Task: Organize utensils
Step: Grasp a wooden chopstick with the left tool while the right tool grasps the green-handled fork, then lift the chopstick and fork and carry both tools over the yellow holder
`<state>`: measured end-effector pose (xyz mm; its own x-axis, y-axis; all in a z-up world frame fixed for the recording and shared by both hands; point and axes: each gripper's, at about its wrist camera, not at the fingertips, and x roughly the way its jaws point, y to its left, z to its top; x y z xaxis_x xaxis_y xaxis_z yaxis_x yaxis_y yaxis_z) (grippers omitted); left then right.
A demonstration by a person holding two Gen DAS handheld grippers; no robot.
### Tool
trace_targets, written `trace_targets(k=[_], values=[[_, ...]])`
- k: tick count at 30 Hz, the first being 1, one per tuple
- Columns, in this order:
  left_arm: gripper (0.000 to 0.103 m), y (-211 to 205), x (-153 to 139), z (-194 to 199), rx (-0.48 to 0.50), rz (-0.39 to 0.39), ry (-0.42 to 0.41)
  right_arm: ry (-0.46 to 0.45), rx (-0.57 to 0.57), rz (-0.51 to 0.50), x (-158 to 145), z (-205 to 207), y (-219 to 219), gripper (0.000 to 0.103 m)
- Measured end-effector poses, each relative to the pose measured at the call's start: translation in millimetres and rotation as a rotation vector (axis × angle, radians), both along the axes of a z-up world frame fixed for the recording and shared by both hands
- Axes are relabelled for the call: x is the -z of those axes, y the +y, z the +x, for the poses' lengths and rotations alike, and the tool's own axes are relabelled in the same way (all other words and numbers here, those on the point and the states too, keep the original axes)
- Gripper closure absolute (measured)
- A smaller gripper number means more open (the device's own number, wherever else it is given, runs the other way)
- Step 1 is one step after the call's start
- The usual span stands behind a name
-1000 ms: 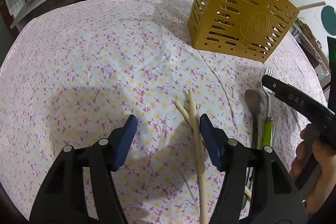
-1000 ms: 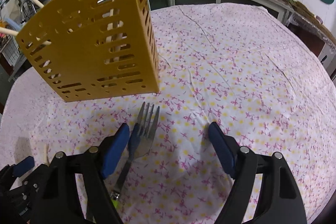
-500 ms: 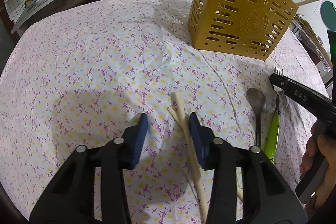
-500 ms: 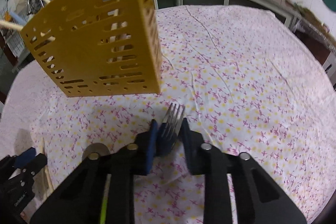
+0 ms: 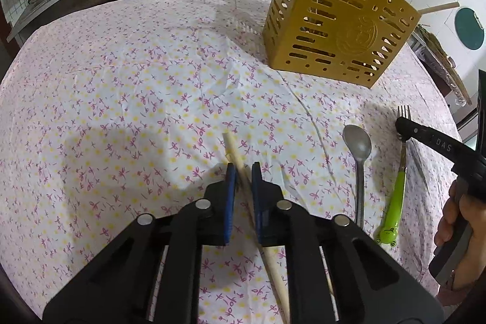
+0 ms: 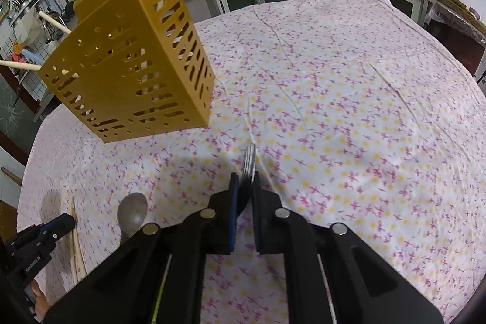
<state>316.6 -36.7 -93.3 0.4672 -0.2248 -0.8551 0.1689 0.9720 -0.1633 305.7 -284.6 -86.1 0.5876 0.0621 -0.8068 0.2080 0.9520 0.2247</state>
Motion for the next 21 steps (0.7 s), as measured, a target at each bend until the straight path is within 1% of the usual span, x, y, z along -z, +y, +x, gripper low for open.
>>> trace_targets(k=[5, 10, 12, 17, 21], values=[[0.095, 2.8, -2.7, 0.5, -0.003, -0.017, 0.0, 0.003, 0.0, 0.005, 1.0, -2.3, -10.3, 0.095], [0.095, 4.1, -2.3, 3.3, -0.007, -0.01, 0.0, 0.003, -0.002, 0.009, 1.8, -1.1, -16.5, 0.095], [0.095, 7.3, -2.9, 3.6, -0.01, -0.022, 0.006, 0.0, -0.003, 0.006, 1.5, -0.8, -17.8, 0.095], [0.096, 9.6, -9.9, 3.2, -0.015, -0.025, -0.018, -0.04, 0.001, -0.013, -6.1, -4.5, -17.7, 0.095], [0.098, 9.2, -23.5, -1.9, -0.018, -0.028, -0.064, -0.118, 0.002, -0.033, -29.7, -15.1, -18.3, 0.099]])
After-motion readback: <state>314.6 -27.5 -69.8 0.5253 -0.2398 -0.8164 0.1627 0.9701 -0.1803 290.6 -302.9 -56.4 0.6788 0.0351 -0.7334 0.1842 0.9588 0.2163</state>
